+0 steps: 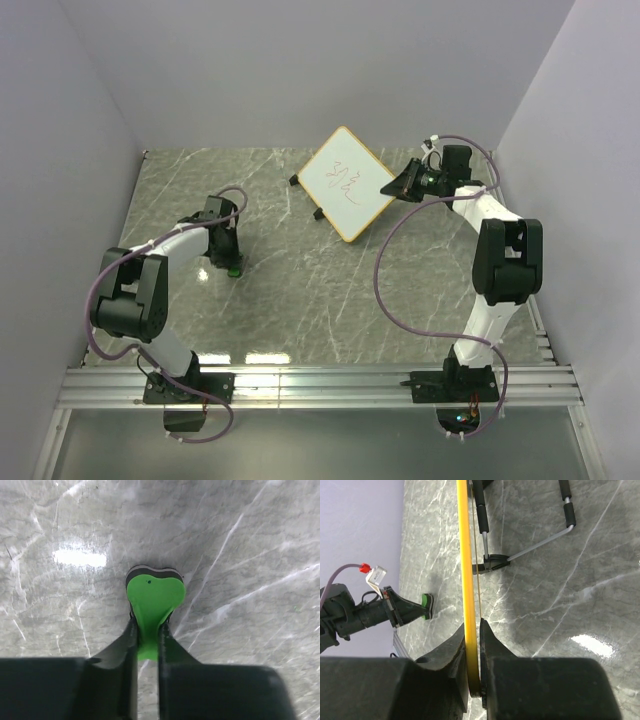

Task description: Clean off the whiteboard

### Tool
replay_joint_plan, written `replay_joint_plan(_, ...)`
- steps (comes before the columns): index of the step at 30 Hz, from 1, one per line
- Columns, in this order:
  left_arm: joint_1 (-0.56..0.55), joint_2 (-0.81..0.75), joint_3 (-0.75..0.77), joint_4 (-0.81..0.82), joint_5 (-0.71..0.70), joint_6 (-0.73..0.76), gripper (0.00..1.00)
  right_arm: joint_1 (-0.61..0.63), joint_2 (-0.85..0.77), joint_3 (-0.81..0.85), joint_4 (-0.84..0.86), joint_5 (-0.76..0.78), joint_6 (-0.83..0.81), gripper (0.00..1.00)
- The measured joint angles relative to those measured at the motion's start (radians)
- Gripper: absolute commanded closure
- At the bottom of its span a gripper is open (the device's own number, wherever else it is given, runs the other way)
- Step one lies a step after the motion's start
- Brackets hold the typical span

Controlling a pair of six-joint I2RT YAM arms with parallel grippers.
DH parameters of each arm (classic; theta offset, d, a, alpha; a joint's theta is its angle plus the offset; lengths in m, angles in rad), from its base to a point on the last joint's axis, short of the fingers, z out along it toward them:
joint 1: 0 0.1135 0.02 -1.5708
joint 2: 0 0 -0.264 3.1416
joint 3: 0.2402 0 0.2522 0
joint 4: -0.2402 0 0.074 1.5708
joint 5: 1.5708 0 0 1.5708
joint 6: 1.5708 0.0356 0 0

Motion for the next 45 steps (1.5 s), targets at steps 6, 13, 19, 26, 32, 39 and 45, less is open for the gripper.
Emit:
replay_joint_plan(6,-0.006,0.009,0.05,-0.024,0.002,0.007,1.0,0.0,-0.022,-0.027,0.004,0.002,-0.004,0.87)
replay_joint_plan(13,-0.044,0.052,0.263,-0.043,0.089,0.009,1.0,0.0,-0.09,-0.129,0.027,0.003,-0.004,0.87)
replay_joint_plan(19,-0.141,0.115,0.469,-0.015,0.266,0.006,1.0,0.038,-0.157,-0.212,0.026,0.015,-0.006,0.88)
replay_joint_plan(26,-0.306,0.217,0.64,0.031,0.417,-0.001,1.0,0.094,-0.208,-0.258,-0.019,0.054,-0.01,0.88)
replay_joint_plan(32,-0.423,0.338,0.744,0.045,0.452,-0.029,1.0,0.097,-0.209,-0.258,-0.05,0.053,-0.01,0.89)
replay_joint_plan(39,-0.443,0.506,0.896,0.029,0.425,-0.07,1.0,0.101,-0.227,-0.262,-0.072,0.057,-0.01,0.89)
replay_joint_plan(45,-0.425,0.535,0.921,0.02,0.4,-0.076,1.0,0.101,-0.243,-0.276,-0.083,0.065,-0.01,0.89)
